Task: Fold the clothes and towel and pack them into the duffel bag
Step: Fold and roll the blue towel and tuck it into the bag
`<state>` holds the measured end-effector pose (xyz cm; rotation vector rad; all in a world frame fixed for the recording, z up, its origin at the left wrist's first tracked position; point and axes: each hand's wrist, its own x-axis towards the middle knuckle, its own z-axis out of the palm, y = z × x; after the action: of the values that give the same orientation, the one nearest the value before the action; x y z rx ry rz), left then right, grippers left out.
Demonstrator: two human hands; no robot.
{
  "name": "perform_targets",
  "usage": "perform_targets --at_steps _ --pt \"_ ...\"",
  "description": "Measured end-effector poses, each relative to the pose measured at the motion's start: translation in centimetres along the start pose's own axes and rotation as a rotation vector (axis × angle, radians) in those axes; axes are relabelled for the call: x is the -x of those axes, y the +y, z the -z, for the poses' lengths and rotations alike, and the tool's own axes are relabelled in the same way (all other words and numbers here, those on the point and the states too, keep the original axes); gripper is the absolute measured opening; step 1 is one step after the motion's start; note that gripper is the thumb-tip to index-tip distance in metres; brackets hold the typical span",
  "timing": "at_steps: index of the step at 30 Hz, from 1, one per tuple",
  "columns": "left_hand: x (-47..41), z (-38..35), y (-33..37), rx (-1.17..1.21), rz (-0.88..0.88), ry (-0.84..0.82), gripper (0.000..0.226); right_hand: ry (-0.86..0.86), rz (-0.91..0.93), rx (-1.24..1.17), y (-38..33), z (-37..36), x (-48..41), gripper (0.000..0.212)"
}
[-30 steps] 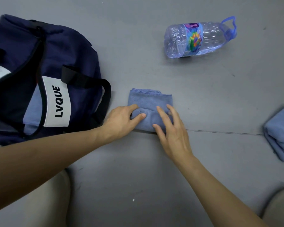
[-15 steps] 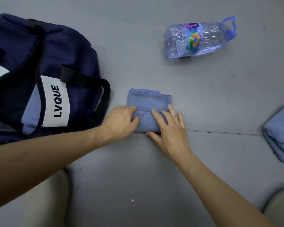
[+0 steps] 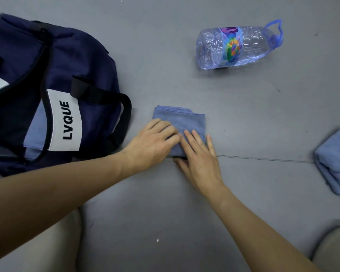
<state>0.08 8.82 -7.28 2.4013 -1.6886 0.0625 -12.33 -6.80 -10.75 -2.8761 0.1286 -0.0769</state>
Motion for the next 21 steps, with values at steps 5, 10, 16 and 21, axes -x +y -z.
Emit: perform_targets --at_steps 5,10,16,21 --pt "2.5 -0.9 -0.7 0.187 0.163 -0.182 0.046 0.02 0.015 -0.097 0.7 0.7 -1.6 0.058" --pt "2.0 0.7 -1.5 0.36 0.377 -0.173 0.048 -0.113 -0.017 -0.222 1.2 2.6 -2.3 0.077" --pt "0.8 2.1 -3.2 0.573 0.646 -0.225 0.053 -0.266 -0.077 -0.302 1.3 4.6 -2.5 0.072" --pt "0.1 1.5 -3.3 0.691 0.837 -0.196 0.04 -0.286 -0.112 -0.144 -0.5 4.6 -3.1 0.056"
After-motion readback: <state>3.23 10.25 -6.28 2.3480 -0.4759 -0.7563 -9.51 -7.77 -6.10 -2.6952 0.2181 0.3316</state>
